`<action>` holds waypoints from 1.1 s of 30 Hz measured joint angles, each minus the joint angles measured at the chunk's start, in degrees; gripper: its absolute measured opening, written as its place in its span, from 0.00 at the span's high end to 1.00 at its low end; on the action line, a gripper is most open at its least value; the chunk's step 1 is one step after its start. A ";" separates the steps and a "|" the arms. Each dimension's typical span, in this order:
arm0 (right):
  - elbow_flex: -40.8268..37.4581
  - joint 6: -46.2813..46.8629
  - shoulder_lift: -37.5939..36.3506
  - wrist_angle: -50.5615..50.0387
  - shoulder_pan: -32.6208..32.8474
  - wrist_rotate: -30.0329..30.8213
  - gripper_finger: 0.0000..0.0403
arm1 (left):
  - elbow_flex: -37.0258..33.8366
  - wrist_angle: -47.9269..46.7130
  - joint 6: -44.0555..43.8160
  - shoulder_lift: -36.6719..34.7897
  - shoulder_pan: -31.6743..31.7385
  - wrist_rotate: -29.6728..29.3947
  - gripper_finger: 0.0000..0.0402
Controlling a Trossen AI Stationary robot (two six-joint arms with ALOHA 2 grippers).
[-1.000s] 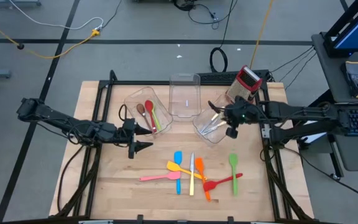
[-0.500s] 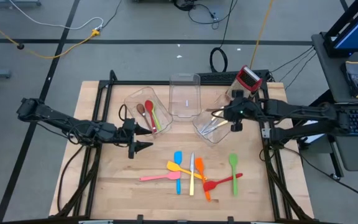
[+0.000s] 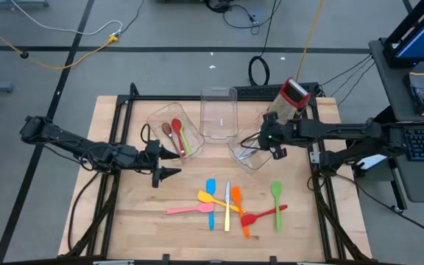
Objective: Pick & Place Kitchen Items
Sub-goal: Put the yellow table knife into the right transparent bin
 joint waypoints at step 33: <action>0.00 -1.48 14.52 -3.11 -1.79 -7.41 0.84 | 0.00 -0.02 0.13 0.02 0.00 0.00 0.24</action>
